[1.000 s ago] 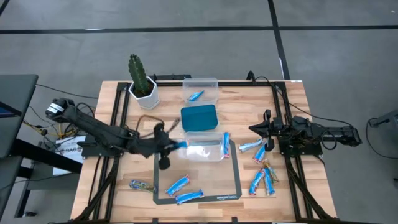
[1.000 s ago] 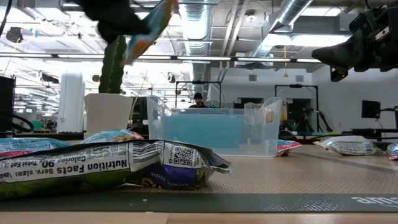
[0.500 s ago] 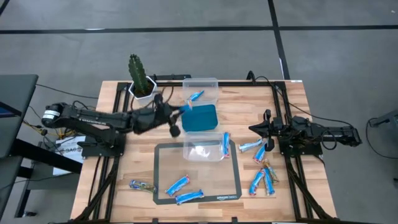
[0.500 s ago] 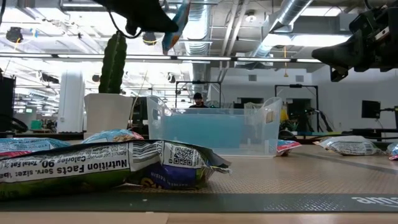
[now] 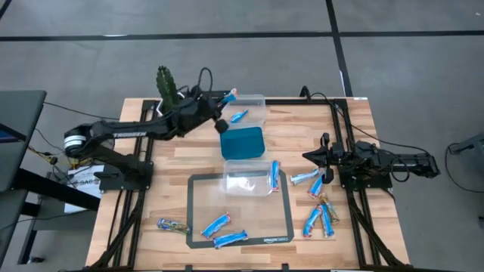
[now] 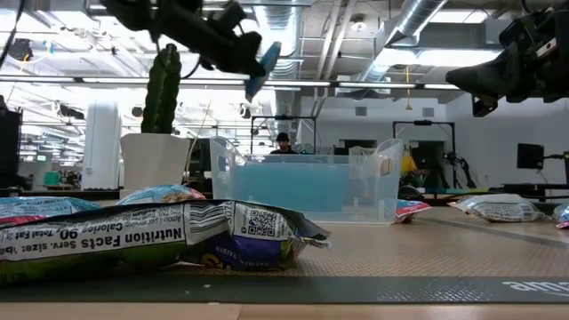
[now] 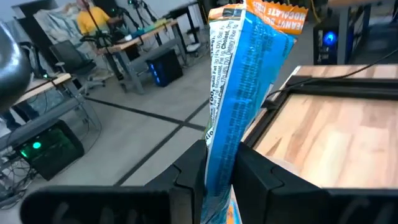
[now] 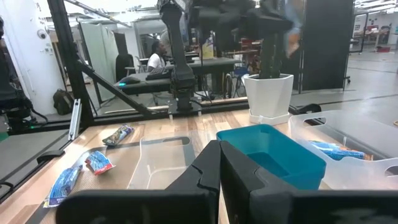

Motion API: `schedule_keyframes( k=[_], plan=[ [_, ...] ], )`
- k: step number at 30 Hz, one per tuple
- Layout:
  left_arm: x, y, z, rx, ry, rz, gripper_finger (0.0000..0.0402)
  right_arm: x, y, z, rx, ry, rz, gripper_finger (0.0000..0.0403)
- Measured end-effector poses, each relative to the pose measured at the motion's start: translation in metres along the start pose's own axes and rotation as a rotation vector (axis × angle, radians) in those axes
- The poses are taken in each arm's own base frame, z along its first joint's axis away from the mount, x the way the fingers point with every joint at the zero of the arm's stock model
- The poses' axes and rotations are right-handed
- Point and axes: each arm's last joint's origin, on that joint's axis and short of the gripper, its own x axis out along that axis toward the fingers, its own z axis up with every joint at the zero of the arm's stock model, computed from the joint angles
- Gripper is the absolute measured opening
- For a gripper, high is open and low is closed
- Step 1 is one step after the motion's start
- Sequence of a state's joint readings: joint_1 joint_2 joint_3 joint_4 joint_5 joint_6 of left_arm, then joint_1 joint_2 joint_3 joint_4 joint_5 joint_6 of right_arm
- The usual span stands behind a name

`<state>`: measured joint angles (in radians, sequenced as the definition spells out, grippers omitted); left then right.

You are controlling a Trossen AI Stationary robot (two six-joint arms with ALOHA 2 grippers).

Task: Pick and place Granola Bars by type
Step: Put the left orange granola bar into the top transparent bin

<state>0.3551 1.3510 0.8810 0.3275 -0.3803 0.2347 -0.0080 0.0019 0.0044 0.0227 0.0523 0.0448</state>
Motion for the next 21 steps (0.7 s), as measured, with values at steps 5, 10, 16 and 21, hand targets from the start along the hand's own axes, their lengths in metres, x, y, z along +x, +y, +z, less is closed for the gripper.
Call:
schedule_keyframes(
  k=[5,10,16,21],
  plan=[
    [0.034,0.011,0.01,0.056,0.074,0.008,0.0061,0.0,0.0,0.0,0.0,0.0,0.0,0.0],
    [0.065,0.015,0.014,0.145,0.225,-0.005,0.0061,0.0,0.0,0.0,0.0,0.0,0.0,0.0],
    [0.097,0.012,0.003,0.238,0.361,-0.119,0.0061,0.0,0.0,0.0,0.0,0.0,0.0,0.0],
    [0.113,0.004,-0.016,0.321,0.437,-0.198,0.0061,0.0,0.0,0.0,0.0,0.0,0.0,0.0]
  ],
)
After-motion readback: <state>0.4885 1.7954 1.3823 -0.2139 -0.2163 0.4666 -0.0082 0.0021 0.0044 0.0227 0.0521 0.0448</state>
